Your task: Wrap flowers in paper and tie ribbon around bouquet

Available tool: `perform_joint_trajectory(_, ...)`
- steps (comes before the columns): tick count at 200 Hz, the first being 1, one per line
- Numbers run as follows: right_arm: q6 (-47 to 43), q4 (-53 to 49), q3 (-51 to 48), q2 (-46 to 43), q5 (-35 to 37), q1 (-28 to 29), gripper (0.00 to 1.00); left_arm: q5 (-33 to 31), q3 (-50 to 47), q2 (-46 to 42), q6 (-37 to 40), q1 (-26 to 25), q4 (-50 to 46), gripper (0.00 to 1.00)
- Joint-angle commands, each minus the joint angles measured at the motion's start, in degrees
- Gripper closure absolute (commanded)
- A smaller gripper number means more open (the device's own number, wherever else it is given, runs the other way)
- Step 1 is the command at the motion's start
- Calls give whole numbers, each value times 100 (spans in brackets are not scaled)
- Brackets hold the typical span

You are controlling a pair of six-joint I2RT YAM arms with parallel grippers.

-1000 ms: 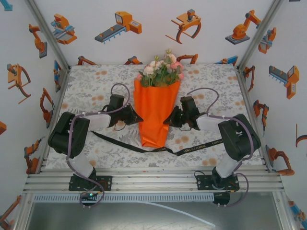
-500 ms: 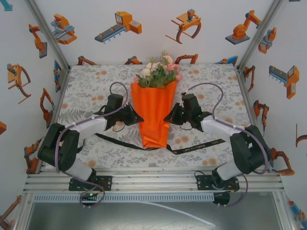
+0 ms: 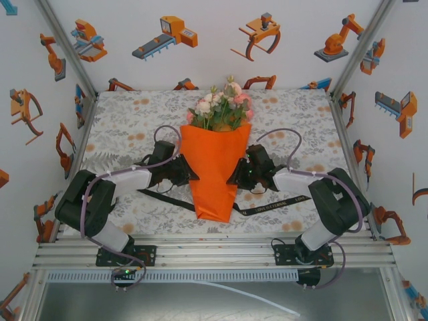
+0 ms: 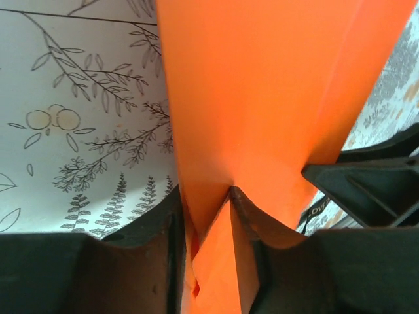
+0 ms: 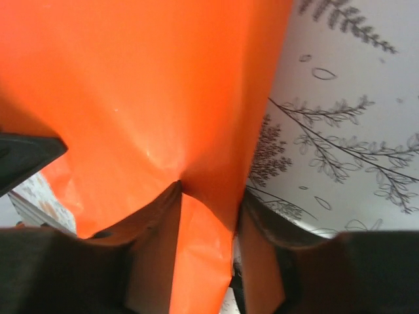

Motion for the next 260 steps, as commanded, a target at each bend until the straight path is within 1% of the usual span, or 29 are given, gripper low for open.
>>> perform_joint_trajectory(1, -96, -185, 53, -57, 431, 14, 53, -179, -6, -5, 28, -31, -16, 60)
perform_joint_trajectory(35, -192, -469, 85, -368, 646, 14, 38, -448, -50, -211, 98, -34, -218, 43)
perform_joint_trajectory(66, -239, -743, 120, -697, 824, 14, 33, -631, -52, -467, 147, -30, -444, 30)
perform_joint_trajectory(87, -252, -915, 129, -992, 956, 14, 33, -739, -47, -705, 174, -32, -557, 27)
perform_joint_trajectory(125, -339, -1447, 180, -1706, 1369, -16, 32, -947, 9, -1186, 292, -35, -928, 26)
perform_joint_trajectory(145, -367, -2021, 201, -2270, 1880, -186, 32, -1349, 54, -1720, 462, -31, -1376, 26)
perform_joint_trajectory(158, -306, -2481, 150, -2724, 2233, -451, 32, -1679, -2, -2234, 659, -30, -1596, 26)
perform_joint_trajectory(172, -190, -3100, 78, -3206, 2572, -890, 32, -2017, -164, -2871, 869, -33, -1744, 26)
perform_joint_trajectory(200, -93, -4062, -139, -3742, 2764, -1976, 33, -2899, -472, -4021, 949, -18, -2439, 27)
perform_joint_trajectory(218, -104, -4454, -247, -3823, 2810, -2681, 33, -3448, -618, -4631, 857, -6, -2998, 27)
perform_joint_trajectory(229, -204, -4504, -282, -3764, 2813, -3062, 33, -3726, -702, -4946, 798, -9, -3274, 27)
perform_joint_trajectory(245, -391, -4414, -298, -3550, 2826, -3428, 31, -4081, -862, -5334, 702, -3, -3536, 26)
perform_joint_trajectory(260, -583, -4227, -270, -3254, 2860, -3690, 29, -4266, -1018, -5598, 645, 12, -3657, 25)
